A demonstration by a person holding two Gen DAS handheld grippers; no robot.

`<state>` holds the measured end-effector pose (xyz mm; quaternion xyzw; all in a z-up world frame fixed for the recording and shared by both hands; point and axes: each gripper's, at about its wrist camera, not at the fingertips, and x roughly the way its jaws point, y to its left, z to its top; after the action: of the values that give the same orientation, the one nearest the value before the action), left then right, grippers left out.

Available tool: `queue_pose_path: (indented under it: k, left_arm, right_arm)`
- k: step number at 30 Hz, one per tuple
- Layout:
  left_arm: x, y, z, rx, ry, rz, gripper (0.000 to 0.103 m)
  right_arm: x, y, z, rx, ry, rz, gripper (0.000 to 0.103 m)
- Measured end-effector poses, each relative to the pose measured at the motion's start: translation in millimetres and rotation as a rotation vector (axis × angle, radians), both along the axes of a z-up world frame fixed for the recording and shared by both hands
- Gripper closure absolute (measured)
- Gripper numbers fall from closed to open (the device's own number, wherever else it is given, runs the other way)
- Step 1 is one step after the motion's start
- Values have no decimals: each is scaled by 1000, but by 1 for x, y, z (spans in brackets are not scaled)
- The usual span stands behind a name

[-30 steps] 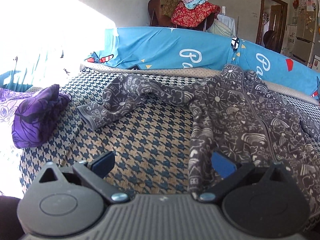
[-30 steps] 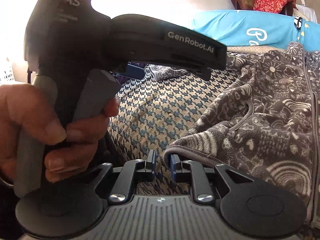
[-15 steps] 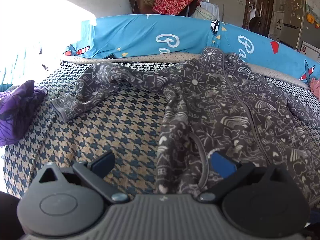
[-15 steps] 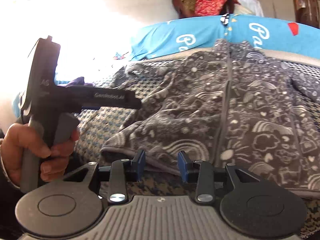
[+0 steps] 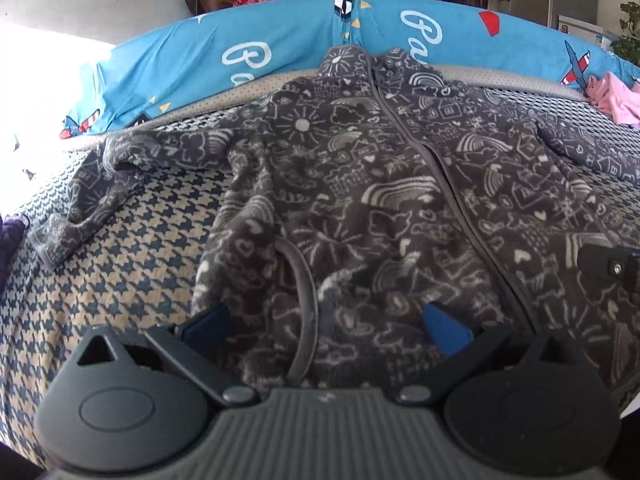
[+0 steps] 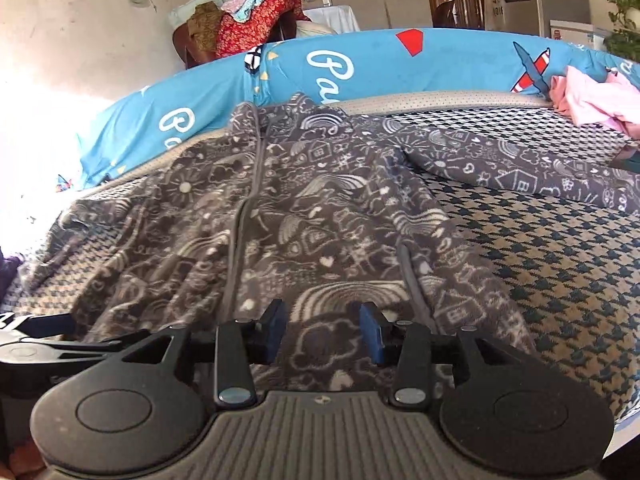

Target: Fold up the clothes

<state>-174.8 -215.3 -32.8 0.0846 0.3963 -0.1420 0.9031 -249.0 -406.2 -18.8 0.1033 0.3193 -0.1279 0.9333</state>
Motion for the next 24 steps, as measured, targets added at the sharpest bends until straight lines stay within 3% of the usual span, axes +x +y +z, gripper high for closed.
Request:
queue_pose_path:
  k: [2,5,7,8,10,13,20,24]
  left_arm:
    - [4,10,-3,-46,45,23,0]
    - [4,17,-4,-61,56,34,0]
    - [1,18,-4,-48,47,35,0]
    - [0,19,-3,-52,49,38,0]
    - [0,23,-3,-66,61,46,0]
    - [0,25,-2,-70,70,50,0]
    - [-5,27,2,-72,56,44,0]
    - [-5,28,9,-54,22,68,0]
  right_arm:
    - [1,-8,-9,-48,48,-67,63]
    - [-4,-24,-15,9,30,-99,71]
    - [-7,-29,-14,-3,40,-149,95]
    - [-9,-32,-14,-12,46,-181,98]
    - [-13,-41,-15,-5,50,-234,90]
    - [-19,-50,-15,42,46,-273,91]
    - [-15,-34,-12,-69,80,-234,84]
    - [-14,-29,-7,-53,77,-221,68]
